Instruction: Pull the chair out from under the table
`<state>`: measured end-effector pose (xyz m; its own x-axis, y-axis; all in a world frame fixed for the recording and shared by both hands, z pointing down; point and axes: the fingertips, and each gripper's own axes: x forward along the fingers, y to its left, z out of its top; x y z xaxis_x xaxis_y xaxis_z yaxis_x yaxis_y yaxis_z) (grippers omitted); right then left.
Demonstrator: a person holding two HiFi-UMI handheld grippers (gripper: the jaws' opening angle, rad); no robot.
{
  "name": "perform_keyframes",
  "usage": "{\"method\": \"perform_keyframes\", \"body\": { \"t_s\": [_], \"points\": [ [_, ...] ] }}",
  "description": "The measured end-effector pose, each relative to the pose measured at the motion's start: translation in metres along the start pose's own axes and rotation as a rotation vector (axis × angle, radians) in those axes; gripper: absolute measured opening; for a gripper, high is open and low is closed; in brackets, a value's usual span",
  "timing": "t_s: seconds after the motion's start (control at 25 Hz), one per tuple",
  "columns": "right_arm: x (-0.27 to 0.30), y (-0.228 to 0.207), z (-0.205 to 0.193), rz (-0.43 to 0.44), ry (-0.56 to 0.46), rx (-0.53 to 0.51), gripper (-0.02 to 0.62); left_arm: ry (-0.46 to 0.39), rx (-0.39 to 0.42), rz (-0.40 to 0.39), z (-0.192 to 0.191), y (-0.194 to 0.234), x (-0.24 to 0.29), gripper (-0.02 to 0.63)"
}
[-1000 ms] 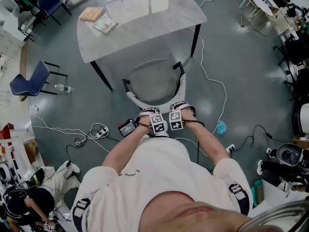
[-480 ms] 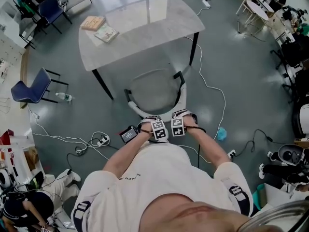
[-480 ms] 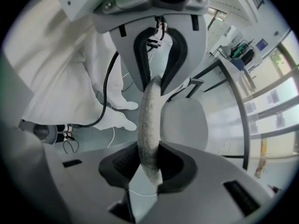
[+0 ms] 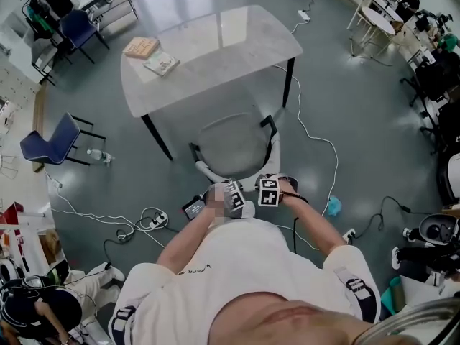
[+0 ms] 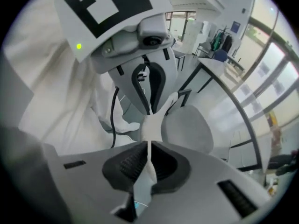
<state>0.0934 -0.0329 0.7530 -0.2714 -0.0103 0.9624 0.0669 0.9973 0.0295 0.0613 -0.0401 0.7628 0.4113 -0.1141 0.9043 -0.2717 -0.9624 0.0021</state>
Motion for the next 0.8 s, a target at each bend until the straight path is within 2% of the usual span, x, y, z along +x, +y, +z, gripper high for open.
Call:
{"method": "perform_keyframes", "body": {
  "t_s": [0.12, 0.2, 0.28, 0.52, 0.68, 0.8],
  "points": [
    [-0.008, -0.006, 0.016, -0.015, -0.068, 0.126, 0.017, -0.055, -0.06, 0.033, 0.0, 0.013, -0.022, 0.006],
    [-0.019, -0.015, 0.03, -0.023, -0.166, 0.264, 0.014, -0.109, -0.129, 0.072, 0.002, 0.027, -0.037, 0.005],
    [-0.032, -0.026, 0.044, -0.047, -0.259, 0.359, 0.014, -0.18, -0.194, 0.126, 0.007, 0.041, -0.057, 0.005],
    [-0.11, -0.072, 0.098, -0.163, -0.587, 0.489, 0.014, -0.387, -0.262, 0.328, 0.036, 0.08, -0.141, 0.005],
    [-0.163, -0.099, 0.119, -0.283, -0.718, 0.54, 0.014, -0.5, -0.332, 0.416, 0.045, 0.103, -0.189, 0.005],
    [-0.197, -0.113, 0.132, -0.366, -0.813, 0.563, 0.014, -0.551, -0.34, 0.478, 0.052, 0.115, -0.22, 0.005]
  ]
}}
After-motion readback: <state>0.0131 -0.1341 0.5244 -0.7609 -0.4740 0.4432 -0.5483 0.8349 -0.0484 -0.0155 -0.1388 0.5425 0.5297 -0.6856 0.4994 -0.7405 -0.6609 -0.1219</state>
